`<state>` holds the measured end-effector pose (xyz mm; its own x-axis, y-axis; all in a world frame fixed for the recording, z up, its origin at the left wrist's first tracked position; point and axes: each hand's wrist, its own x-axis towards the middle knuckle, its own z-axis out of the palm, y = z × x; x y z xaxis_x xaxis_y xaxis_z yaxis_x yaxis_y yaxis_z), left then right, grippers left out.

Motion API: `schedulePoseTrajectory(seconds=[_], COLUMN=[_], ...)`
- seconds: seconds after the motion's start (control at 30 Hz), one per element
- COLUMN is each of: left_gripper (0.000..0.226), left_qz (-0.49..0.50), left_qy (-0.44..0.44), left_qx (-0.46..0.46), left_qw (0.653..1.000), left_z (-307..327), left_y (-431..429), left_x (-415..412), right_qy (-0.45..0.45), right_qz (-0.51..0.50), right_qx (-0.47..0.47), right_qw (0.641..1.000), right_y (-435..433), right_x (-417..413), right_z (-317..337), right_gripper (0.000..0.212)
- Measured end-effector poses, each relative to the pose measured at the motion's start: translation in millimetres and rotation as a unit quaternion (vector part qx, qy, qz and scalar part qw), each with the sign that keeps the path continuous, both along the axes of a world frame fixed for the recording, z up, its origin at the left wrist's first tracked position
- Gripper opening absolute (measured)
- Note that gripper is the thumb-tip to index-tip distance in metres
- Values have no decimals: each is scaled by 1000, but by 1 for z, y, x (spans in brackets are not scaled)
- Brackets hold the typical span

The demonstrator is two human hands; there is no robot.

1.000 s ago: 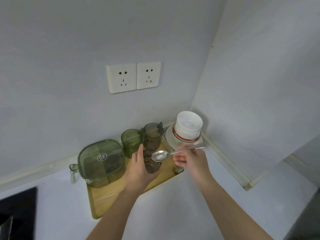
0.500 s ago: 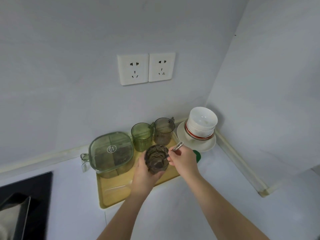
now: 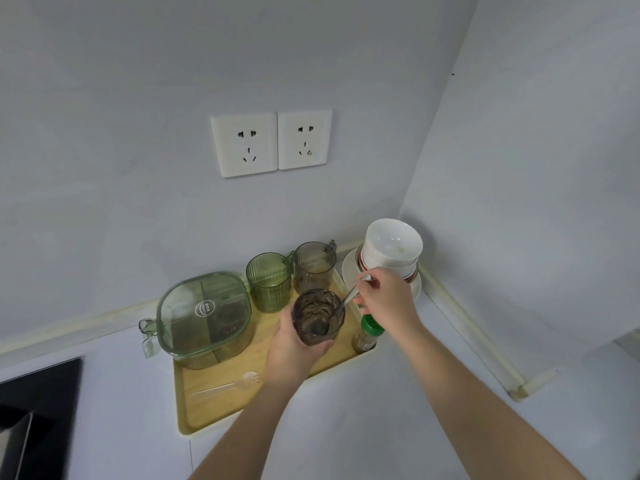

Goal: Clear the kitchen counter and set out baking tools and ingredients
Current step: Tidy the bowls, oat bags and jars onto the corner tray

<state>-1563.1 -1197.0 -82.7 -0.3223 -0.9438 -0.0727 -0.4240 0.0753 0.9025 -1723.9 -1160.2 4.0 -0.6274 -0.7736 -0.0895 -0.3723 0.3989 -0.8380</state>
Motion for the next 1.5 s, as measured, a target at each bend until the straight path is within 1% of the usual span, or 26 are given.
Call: schedulePoseTrajectory(seconds=[0.07, 0.17, 0.3, 0.53, 0.7, 0.8, 0.87, 0.93, 0.97, 1.03, 1.1, 1.23, 1.3, 1.37, 1.5], left_gripper=[90, 89, 93, 93, 93, 88, 88, 89, 90, 86, 77, 54, 40, 31, 25], left_qz=[-12, -19, -26, -55, -92, -103, -105, -100, -98, -101, -104, -86, -67, -51, -2], left_qy=[-2, -1, 0, -20, -58, -58, -60, -82, -102, -129, -128, -83, -43, -18, -6], left_qx=[-2, -1, -1, -5, -3, 6, 10, 9, 9, 9, -4, -53, -70, -79, -105], left_qw=[1000, 1000, 1000, 998, 994, 993, 993, 992, 990, 986, 986, 991, 994, 995, 994], left_z=[0, -3, -6, -6, -3, -1, -1, 3, 5, 13, 25, 52, 62, 69, 85], left_y=[-1, -3, -7, -15, -22, -22, -19, -15, -12, -3, 8, 40, 58, 75, 117], left_x=[-12, -28, -43, -53, -51, -47, -44, -36, -31, -16, 4, 56, 87, 116, 194], right_qy=[6, -11, -16, -62, -46, -37, -36, -32, -22, 15, 43, 116, 122, 114, 111], right_qz=[-5, -19, -32, -46, -43, -53, -61, -70, -73, -73, -73, -80, -69, -42, 62], right_qx=[3, -3, -10, -17, -5, 10, 14, 20, 24, 29, 16, -29, -61, -92, -120], right_qw=[1000, 1000, 999, 997, 998, 998, 997, 997, 997, 997, 996, 990, 988, 988, 985], right_y=[1, 3, 4, 7, 10, 11, 13, 17, 20, 28, 37, 57, 67, 79, 108], right_x=[-13, -29, -42, -48, -46, -41, -37, -30, -27, -17, -5, 31, 58, 86, 163], right_z=[1, -2, -7, -16, -19, -21, -21, -18, -17, -12, -5, 9, 13, 15, 19], right_gripper=[13, 12, 13, 14, 12, 21, 19, 11, 12, 25, 32, 35, 33, 30, 28])
